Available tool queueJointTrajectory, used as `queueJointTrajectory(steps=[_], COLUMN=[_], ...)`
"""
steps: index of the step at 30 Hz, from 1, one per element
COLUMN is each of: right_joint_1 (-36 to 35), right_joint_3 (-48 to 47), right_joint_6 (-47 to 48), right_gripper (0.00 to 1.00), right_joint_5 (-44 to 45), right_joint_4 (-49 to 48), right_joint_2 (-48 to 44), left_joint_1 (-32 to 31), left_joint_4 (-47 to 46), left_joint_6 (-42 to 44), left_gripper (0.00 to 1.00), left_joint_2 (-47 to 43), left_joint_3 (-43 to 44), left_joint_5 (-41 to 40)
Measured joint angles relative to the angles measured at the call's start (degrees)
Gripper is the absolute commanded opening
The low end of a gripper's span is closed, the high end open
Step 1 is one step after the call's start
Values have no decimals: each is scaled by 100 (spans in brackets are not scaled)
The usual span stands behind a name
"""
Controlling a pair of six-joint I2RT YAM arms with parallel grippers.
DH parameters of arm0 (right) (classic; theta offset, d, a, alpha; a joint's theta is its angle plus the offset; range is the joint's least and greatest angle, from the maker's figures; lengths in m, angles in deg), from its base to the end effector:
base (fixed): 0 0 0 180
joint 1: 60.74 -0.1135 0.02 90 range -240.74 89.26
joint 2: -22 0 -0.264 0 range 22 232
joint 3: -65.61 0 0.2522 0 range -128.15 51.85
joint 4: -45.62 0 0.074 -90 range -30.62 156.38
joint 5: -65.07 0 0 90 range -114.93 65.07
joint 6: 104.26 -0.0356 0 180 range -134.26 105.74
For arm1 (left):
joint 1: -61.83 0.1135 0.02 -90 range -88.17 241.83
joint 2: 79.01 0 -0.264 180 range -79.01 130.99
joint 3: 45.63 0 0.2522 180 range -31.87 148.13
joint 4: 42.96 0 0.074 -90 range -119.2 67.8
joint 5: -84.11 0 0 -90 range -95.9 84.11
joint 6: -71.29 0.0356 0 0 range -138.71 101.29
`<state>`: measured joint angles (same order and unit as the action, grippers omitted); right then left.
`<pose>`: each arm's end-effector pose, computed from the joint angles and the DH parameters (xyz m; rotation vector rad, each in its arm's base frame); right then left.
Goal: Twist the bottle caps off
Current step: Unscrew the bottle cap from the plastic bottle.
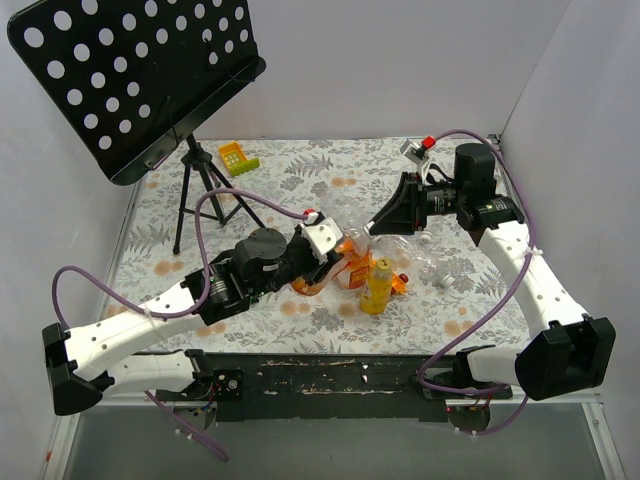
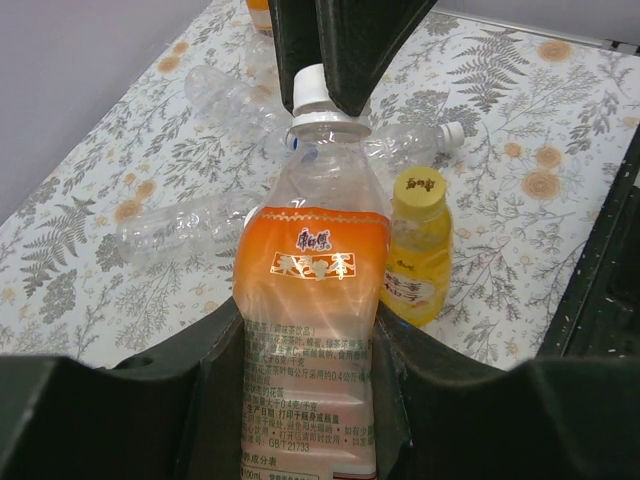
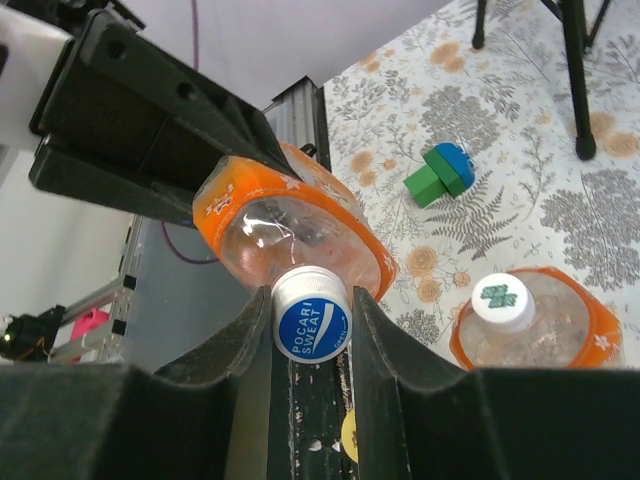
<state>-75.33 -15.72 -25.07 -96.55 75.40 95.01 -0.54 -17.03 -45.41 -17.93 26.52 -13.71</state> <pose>0.2544 0.1011 0.3713 -0.9150 1.7158 1.4896 0.1181 -0.2152 0.3650 0.4962 1.8746 -0.9504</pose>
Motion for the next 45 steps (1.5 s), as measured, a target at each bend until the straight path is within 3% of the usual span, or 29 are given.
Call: queueJointTrajectory(steps=[7, 17, 21, 29, 45], right_joint_1=[-131, -511, -568, -570, -562], right_joint_3=[-61, -940, -1051, -1067, -1067], right_joint_6=[1169, 4885, 5838, 6531, 6561], right_gripper=[1, 1, 1, 1, 1], right_joint_5=[-529, -435, -267, -81, -59], right_joint_4=[216, 2009, 2509, 2868, 2892], right_joint_2=[-96, -107, -107, -107, -107], left_joint_1=[535, 2221, 2577, 2782, 2782], left_joint_4=[216, 501, 656, 734, 855], left_joint_6=[-459, -1355, -1517, -1569, -1421], left_gripper=[0, 0, 0, 0, 0], left_joint_2=[-293, -254, 52, 107, 52], left_joint_3=[-52, -17, 74, 74, 59], left_joint_5=[1191, 4378, 5285, 5766, 5768])
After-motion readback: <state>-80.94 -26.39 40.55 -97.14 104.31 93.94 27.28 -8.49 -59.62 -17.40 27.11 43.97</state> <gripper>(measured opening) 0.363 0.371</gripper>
